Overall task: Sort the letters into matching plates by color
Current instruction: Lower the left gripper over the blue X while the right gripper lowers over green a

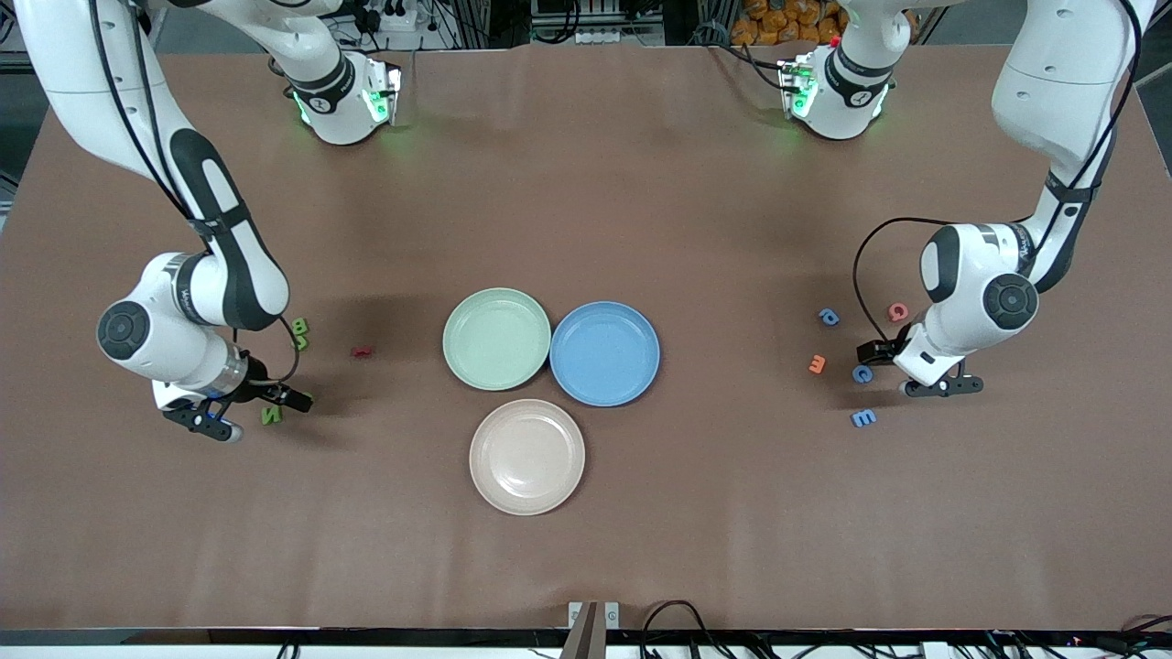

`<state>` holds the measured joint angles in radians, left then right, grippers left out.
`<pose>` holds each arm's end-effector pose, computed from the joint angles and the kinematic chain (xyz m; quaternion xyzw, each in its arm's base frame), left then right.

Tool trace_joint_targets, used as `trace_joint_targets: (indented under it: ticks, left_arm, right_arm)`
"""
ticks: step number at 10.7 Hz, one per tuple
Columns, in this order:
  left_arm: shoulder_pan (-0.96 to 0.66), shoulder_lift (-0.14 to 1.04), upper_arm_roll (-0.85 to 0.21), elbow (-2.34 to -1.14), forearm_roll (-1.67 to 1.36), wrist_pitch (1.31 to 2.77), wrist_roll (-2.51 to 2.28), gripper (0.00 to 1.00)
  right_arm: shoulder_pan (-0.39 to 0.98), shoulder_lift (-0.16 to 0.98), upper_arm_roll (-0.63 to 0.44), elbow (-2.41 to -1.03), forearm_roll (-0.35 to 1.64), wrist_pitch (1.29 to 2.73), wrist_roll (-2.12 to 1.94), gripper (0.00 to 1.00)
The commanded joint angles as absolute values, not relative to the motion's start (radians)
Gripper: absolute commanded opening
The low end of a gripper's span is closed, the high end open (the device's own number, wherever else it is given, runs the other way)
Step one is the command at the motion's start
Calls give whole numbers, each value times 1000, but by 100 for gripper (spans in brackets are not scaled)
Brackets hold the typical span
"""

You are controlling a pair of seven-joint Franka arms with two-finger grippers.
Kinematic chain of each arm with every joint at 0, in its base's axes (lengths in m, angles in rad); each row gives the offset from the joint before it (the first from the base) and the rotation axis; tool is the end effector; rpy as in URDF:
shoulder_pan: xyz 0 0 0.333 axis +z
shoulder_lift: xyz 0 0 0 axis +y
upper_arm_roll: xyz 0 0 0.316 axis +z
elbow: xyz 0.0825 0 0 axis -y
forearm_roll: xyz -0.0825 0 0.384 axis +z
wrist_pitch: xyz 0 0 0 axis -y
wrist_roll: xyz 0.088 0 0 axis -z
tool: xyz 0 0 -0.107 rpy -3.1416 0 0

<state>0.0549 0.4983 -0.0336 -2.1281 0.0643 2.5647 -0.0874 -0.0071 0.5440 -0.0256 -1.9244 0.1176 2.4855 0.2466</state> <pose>0.5656 0.0107 0.1656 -0.9991 -0.0286 0.0302 0.0096 0.6275 -0.0204 0.2065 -0.9826 0.1829 -0.0056 0.0304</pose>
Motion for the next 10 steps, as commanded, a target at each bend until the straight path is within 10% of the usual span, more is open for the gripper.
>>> trace_joint_targets:
  ticks: [1,10]
  left_arm:
    - [80,482,-35,-2132,86,2574,-117,100]
    - [80,434,-46,-2189,81,2577,-259,100]
  right_arm:
    - [-5,568,-20,-1919,130,2502,253,100]
    - [14,595,-21,-1956,127,2568,253,92]
